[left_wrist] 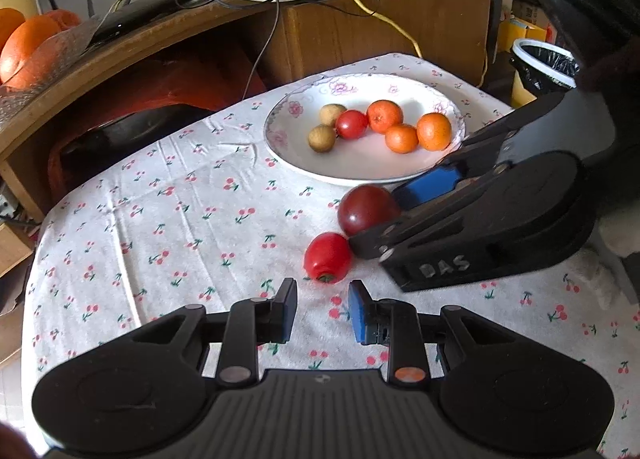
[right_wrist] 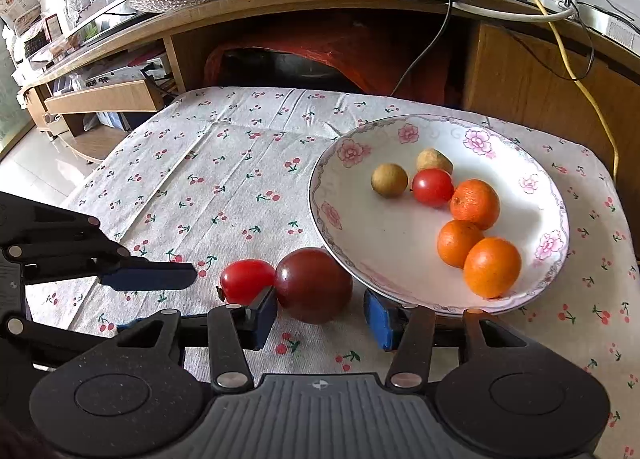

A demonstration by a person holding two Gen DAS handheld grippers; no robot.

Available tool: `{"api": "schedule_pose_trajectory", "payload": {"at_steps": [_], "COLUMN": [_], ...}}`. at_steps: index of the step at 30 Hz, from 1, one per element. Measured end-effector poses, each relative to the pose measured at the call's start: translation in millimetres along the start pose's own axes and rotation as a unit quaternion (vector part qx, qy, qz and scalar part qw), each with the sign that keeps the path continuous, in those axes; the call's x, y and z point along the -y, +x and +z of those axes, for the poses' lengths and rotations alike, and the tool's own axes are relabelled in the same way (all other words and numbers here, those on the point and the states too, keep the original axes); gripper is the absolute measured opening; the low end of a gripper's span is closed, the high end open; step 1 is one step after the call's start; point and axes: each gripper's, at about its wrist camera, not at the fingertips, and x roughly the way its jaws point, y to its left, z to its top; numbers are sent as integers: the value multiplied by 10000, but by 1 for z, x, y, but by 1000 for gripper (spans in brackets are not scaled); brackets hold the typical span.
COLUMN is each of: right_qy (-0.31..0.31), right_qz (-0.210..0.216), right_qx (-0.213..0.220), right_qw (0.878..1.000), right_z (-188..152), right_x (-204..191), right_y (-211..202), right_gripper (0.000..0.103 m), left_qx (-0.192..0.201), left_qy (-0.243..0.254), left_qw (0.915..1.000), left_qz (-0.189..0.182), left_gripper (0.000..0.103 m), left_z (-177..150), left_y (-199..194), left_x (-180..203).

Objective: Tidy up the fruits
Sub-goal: 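Move the right tool to the large dark red tomato while the left tool approaches the red tomato, then close the right tool on the dark red tomato while the left tool closes on the red tomato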

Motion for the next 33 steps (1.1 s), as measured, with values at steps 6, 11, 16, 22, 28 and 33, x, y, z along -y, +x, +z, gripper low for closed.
{"api": "schedule_pose_trajectory", "payload": {"at_steps": [6,11,16,22,28,33], "right_qy": [39,115,174,190,114,95], "right_qz": [124,106,20,7,-40,-53], "right_qx": [-56,-131,-179,-222,-230,-232], "right_qw": [9999,9998,9997,9996,9997,9997], "right_z": [2,-2,-8,-11,-11,-11], "right_x": [2,7,16,22,19,19], "right_y": [0,-7,-17,-20,-20,-20], "right_gripper": [34,34,34,34,34,34], "left_qx": [7,11,-6,8,32,13], "left_qy": [31,76,208,31,-10,-134], "left_qw": [10000,9999,9998,10000,10000,9999], "left_qz": [-21,-69,-17,-13,1,-19], "left_gripper": [37,40,41,41,41,42], "left_z": [4,8,12,14,16,15], "left_y": [7,14,25,29,31,32], "left_x": [-1,-2,5,3,3,0]}}
